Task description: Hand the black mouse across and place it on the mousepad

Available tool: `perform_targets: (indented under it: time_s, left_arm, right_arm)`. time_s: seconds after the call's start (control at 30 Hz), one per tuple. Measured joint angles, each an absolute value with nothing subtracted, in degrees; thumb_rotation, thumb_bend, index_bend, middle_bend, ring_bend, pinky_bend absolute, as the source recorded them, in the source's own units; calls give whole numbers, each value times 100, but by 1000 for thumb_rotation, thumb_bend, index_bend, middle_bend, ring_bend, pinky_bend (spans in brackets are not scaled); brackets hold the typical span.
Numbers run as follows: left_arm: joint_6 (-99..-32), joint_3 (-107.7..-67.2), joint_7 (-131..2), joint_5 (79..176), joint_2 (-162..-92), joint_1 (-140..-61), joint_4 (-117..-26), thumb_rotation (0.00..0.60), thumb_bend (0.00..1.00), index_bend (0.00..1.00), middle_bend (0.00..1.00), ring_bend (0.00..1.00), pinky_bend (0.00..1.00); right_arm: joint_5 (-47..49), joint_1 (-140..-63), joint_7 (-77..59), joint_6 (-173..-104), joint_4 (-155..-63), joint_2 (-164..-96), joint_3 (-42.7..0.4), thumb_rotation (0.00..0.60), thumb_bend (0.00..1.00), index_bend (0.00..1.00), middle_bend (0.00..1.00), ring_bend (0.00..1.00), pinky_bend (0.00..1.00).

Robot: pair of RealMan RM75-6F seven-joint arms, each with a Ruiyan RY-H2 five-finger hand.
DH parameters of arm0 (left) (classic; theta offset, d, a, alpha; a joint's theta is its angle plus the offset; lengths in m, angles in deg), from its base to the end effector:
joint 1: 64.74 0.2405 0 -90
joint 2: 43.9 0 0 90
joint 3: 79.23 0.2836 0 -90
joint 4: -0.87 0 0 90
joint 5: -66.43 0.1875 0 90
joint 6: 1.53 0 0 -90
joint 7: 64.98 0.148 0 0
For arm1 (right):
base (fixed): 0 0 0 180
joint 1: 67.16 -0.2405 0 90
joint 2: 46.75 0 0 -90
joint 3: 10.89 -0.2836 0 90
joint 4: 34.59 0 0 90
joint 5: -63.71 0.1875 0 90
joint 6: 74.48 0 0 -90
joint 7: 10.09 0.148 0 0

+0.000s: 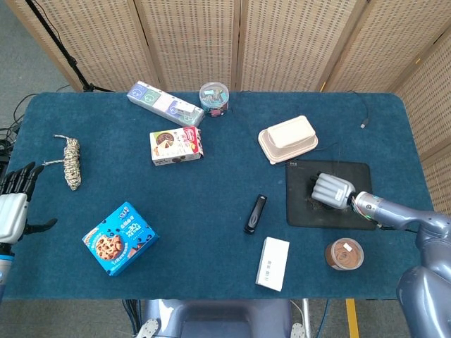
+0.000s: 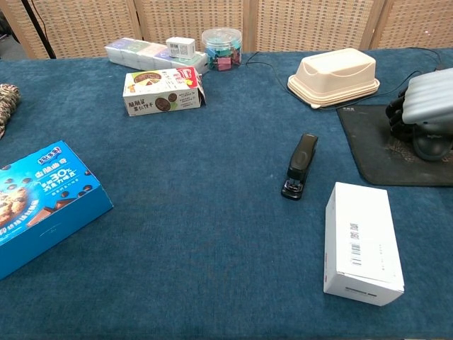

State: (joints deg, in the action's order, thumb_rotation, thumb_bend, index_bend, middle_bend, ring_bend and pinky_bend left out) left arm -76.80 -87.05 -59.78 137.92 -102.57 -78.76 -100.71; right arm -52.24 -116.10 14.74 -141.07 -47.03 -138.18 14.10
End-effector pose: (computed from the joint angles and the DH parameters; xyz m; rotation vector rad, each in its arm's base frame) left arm -0.2998 0.2457 0.2090 -1.3471 -0.9821 -0.8637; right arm -0.2852 -0.4244 0.0755 2.4964 0.1393 0.2717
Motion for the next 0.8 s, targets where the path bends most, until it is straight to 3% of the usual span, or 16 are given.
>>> perform_targets:
  time_s: [0.17,0.33,0.53,0.8]
  left_arm:
    - [-7681,-8711,-5987,13782,-10248,-7873,-10071,600,104,0,0,0,0]
    - [-7666,-8708,-5994,13781,-10241,-7875,-10077,600,104,0,0,0,0]
    - [-7653,-8703,-5988,13778,-10235,-7878,-10091,600,105,0,0,0,0]
    - [-7632,-8705,-6025,13771,-10211,-7878,-10097,600,105,0,0,0,0]
  right_arm:
    - [-5200,-11608,1411,-14099,-4629,-13849,1393,600,719,449,401,224,405]
    - [-5165,-11598,1281,-14102,-4557,-13862,1365,600,452,344,305,165,403]
    - [-5153,-11576,1110,-14114,-4515,-13897,1357,600,205,286,237,125,394]
    - [-5177,-11569,1076,-14115,-4516,-13891,1395,600,162,264,194,105,380]
